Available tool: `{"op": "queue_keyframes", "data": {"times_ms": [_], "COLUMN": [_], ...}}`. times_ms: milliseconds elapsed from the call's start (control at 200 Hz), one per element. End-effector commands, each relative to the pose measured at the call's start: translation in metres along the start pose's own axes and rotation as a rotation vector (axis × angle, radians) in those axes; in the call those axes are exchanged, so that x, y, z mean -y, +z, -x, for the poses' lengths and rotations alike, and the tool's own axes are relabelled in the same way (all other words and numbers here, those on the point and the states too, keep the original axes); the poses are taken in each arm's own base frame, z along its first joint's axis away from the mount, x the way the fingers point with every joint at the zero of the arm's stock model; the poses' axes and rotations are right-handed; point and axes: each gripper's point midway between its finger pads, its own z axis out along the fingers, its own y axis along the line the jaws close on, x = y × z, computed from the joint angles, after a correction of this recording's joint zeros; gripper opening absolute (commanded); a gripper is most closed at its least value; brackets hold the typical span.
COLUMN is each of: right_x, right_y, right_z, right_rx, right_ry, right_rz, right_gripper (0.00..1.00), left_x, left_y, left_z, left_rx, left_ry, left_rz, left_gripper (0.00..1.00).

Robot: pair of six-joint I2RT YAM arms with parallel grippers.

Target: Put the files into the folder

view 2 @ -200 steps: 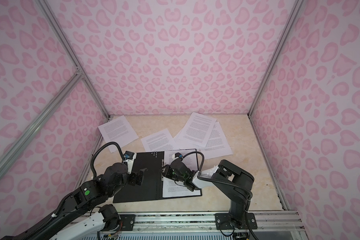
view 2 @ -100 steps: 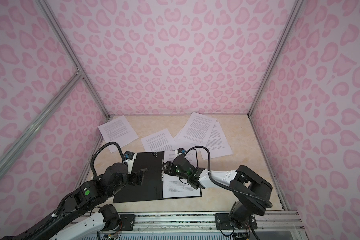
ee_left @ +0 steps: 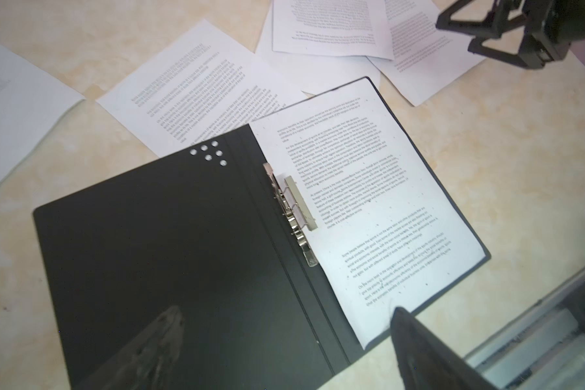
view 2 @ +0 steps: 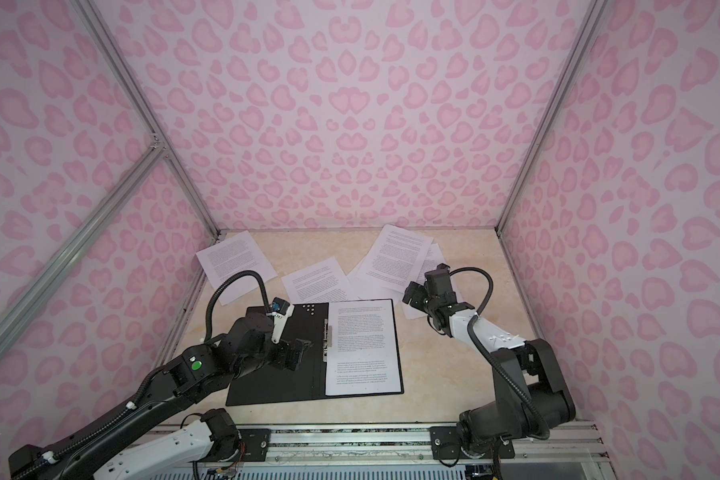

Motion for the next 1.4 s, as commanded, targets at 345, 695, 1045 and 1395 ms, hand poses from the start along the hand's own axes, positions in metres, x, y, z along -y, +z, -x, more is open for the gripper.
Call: {"op": "queue_keyframes", "data": {"times_ms": [345, 695, 1045, 1395], "right_x": [0.041, 0.086, 0.103, 0.122], "right_y": [0.072, 0.043, -0.045, -0.113], "right_z": [0.050, -0.003, -0.068, -0.046], "right_rx": [-0.080, -0.060, 0.006, 0.193], "right_ry": [0.175, 0.334, 0.415, 0.294], "right_rz": [0.051, -0.020, 0.024, -0.043], "right_gripper": [0.91, 0.92, 0.95, 0.97], "left_x": [0.090, 0.143, 0.205, 0.281], "left_y": [0.042, 0.078, 0.103, 0.169], "left_z": [0.034, 0.049, 0.046, 0.044], "left_rx": [-0.042, -0.098, -0.151, -0.232], "left_ry": [-0.190, -0.189, -0.152, -0.248], "left_rz": [-0.297, -0.351, -0.441, -0.518], "left_gripper": [0.97, 0.98, 0.98, 0.98]}}
